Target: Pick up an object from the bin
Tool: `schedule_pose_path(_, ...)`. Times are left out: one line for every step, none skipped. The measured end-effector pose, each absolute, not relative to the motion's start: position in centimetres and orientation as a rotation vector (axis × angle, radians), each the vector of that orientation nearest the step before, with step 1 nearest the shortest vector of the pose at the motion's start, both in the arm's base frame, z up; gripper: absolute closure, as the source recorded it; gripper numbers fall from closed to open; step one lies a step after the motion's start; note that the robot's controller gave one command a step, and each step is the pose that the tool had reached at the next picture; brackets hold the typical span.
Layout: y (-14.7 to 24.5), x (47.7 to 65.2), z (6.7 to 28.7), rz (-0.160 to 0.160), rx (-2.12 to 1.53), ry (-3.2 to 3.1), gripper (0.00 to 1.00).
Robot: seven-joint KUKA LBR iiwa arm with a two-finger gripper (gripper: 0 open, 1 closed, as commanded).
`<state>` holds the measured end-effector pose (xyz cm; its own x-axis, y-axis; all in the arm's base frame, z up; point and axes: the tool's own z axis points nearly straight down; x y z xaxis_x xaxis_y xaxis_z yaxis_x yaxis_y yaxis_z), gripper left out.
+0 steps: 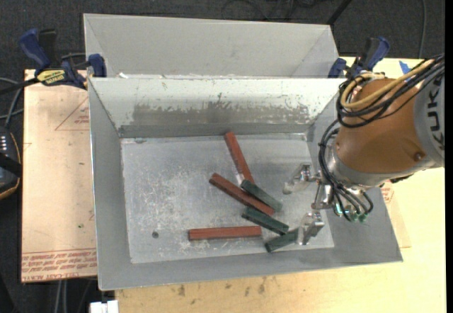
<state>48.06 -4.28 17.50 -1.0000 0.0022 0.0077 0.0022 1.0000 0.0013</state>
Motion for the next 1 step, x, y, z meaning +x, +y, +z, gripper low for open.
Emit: schedule_pose_path(-4.26, 48.24, 17.81, -0.001, 0.000, -3.141, 0.00)
